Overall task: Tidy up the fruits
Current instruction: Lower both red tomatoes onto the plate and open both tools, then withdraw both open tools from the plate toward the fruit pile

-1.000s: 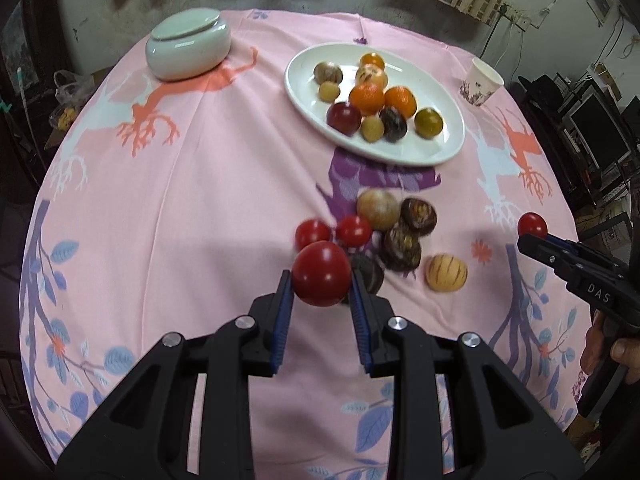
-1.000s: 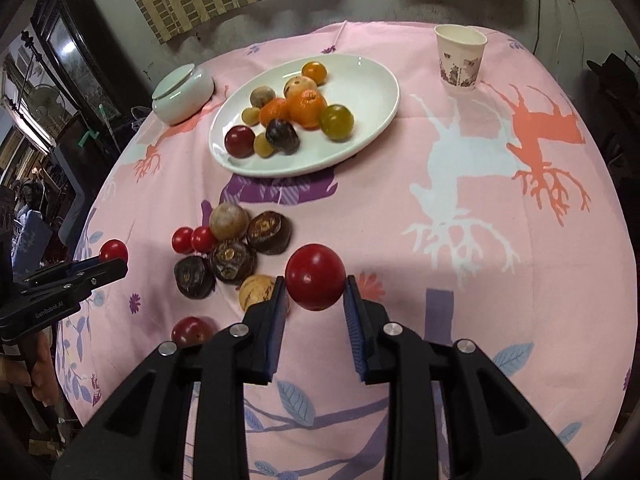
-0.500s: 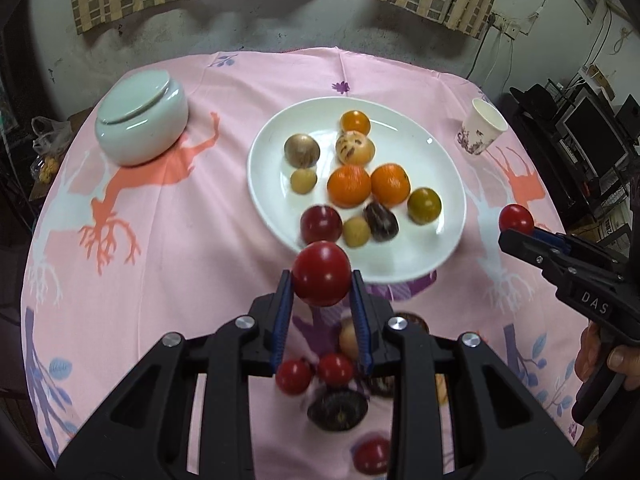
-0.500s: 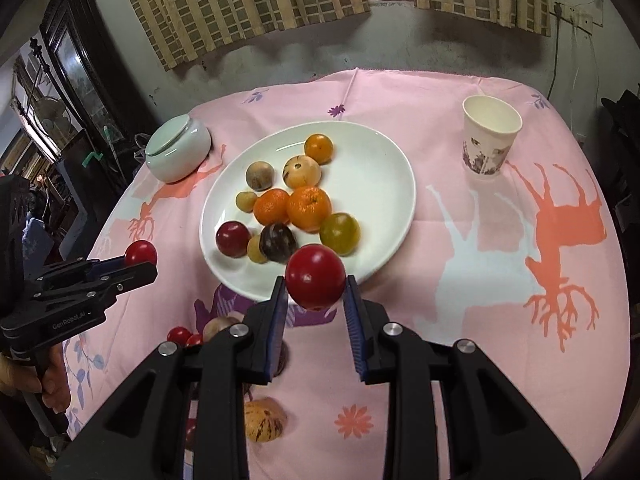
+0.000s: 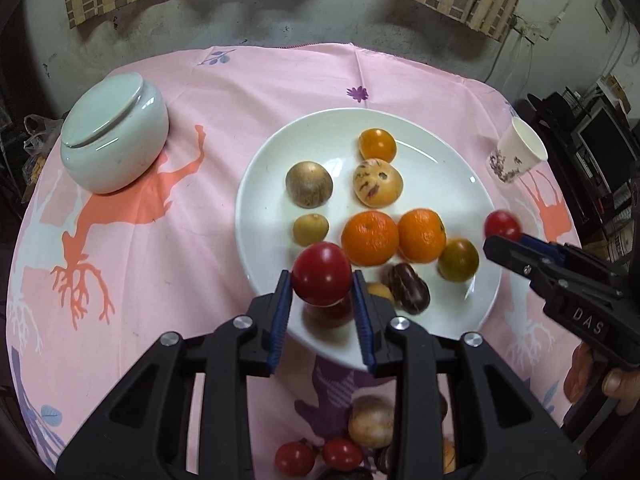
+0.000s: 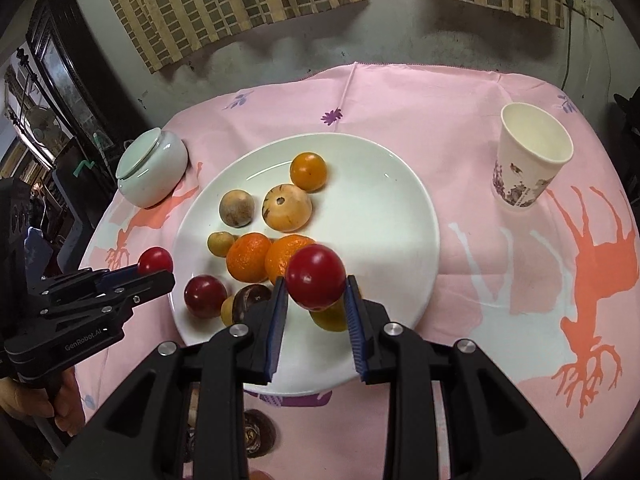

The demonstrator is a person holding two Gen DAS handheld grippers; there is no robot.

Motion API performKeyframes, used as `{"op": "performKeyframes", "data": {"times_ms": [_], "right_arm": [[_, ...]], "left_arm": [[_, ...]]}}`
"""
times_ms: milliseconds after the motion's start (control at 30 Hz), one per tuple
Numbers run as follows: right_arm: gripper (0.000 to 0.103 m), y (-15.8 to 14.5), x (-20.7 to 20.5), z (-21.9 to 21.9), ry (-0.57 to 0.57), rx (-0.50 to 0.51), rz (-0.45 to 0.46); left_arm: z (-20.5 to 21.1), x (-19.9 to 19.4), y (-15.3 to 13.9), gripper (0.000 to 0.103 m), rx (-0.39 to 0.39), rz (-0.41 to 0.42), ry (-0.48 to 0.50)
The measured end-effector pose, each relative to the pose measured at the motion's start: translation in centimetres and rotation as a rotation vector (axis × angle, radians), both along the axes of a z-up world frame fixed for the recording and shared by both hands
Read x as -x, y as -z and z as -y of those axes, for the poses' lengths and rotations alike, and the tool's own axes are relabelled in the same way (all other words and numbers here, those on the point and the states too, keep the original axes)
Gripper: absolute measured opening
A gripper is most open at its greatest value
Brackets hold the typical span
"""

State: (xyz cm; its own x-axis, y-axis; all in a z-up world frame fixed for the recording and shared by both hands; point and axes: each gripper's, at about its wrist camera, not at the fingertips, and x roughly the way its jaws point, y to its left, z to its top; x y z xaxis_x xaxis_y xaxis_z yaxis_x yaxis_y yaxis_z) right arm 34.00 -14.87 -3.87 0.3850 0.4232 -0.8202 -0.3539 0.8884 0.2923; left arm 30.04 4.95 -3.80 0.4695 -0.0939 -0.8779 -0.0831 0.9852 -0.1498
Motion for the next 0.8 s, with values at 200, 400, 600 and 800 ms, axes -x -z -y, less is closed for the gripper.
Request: {"op": "performKeyframes", "data": {"times_ms": [200, 400, 600, 800], "right_arm": [[0.033, -0.4, -0.3, -0.2, 0.013, -0.012, 0.004], [0.033, -0.5, 1.8, 1.5, 0.015, -0.012, -0.021], [0.033, -0.4, 5.1, 3.6, 0.034, -0.005, -0.055], [0.033, 0.0, 9.5, 5.0, 0.047, -0.005, -0.102]], "left_arm": [[-0.1, 0.5, -1.3, 0.052, -0.015, 0.035, -0.009], [-1.2, 2.6, -2.2, 0.053, -0.024, 0.027, -0.022], [-2.5, 6.4, -2.5, 0.057, -0.040, 0.006, -0.061], [-2.7, 11.3, -2.2, 0.058, -0.030, -0.026, -0.074]]}}
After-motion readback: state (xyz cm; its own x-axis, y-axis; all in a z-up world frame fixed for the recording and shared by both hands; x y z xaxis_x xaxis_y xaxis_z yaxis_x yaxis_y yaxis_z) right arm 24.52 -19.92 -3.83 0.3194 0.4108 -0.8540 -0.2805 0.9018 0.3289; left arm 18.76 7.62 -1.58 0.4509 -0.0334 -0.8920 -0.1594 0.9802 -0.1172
